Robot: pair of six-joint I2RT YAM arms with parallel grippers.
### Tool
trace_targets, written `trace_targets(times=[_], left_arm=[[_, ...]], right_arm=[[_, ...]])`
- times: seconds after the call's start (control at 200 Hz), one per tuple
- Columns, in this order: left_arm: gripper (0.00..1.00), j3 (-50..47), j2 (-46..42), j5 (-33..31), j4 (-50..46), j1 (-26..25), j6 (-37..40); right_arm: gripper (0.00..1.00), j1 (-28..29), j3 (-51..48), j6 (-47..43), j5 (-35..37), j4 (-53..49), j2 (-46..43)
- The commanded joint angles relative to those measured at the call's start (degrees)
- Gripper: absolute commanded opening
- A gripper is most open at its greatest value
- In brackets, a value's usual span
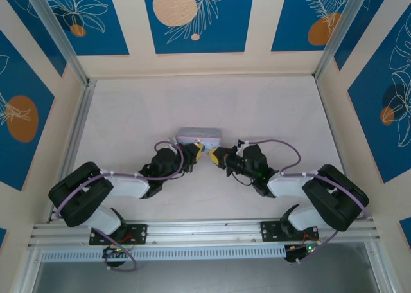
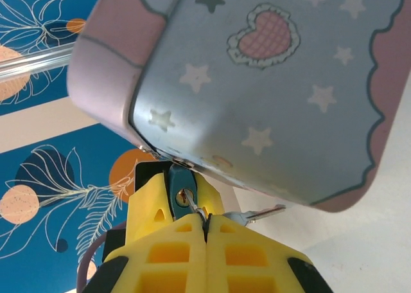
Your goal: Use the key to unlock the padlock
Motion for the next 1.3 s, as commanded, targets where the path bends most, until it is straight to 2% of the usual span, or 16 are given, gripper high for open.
trace_targets(times=[0.0, 0.115, 0.39, 0.865, 1.295], left_arm=[[0.0, 3.0, 1.0, 4.7, 6.4, -2.2, -0.1], [0.0, 2.9, 1.6, 4.7, 6.9, -2.5, -0.4], [0.0, 1.3, 1.1, 4.0, 6.9, -2.5, -0.4], [0.0, 0.7, 0.0, 4.2, 5.8, -2.5, 0.4], [0.0, 1.0, 0.3, 4.2, 5.9, -2.5, 0.4]], right_arm=[[0.0, 1.6, 2.3, 1.7, -1.2, 5.5, 3.4], [0.0, 1.7, 2.0, 2.1, -0.8, 7.9, 5.2], [0.0, -0.7, 0.9, -0.4, -1.5, 5.6, 4.0], [0.0, -7.4, 3.1, -6.1, -12.1, 3.3, 5.0], [0.0, -5.5, 3.6, -5.3, -12.9, 6.4, 8.8]])
